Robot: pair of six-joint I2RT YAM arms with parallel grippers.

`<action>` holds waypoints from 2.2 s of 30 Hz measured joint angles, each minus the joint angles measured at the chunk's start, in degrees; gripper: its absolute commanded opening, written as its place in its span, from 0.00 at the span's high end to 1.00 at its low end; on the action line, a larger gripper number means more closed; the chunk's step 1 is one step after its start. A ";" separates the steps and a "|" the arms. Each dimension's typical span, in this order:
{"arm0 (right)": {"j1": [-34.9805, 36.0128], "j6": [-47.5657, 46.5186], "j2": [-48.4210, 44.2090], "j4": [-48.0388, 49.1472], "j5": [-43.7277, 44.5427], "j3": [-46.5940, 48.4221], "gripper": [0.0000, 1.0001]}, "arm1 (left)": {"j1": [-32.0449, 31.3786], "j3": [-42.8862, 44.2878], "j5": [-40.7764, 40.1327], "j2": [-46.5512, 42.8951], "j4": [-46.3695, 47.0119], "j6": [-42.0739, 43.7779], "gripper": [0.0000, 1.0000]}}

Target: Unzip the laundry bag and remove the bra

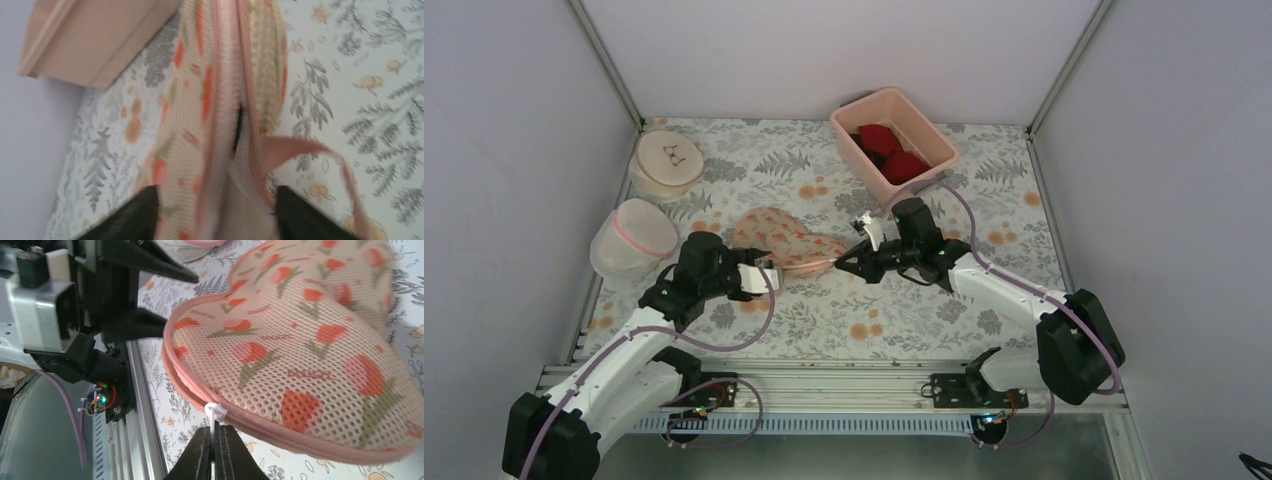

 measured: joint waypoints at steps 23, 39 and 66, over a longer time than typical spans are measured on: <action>11.08 1.31 4.96 3.65 -0.11 6.45 0.96 | -5.38 9.90 11.93 2.21 -10.45 -9.42 0.88; 6.34 -0.07 2.49 3.74 1.31 1.92 0.96 | -5.49 9.79 6.93 0.79 -10.32 -5.81 0.98; -1.38 0.55 2.56 10.56 -4.90 -4.83 0.96 | -4.96 14.88 13.20 -5.86 -11.72 -5.11 0.98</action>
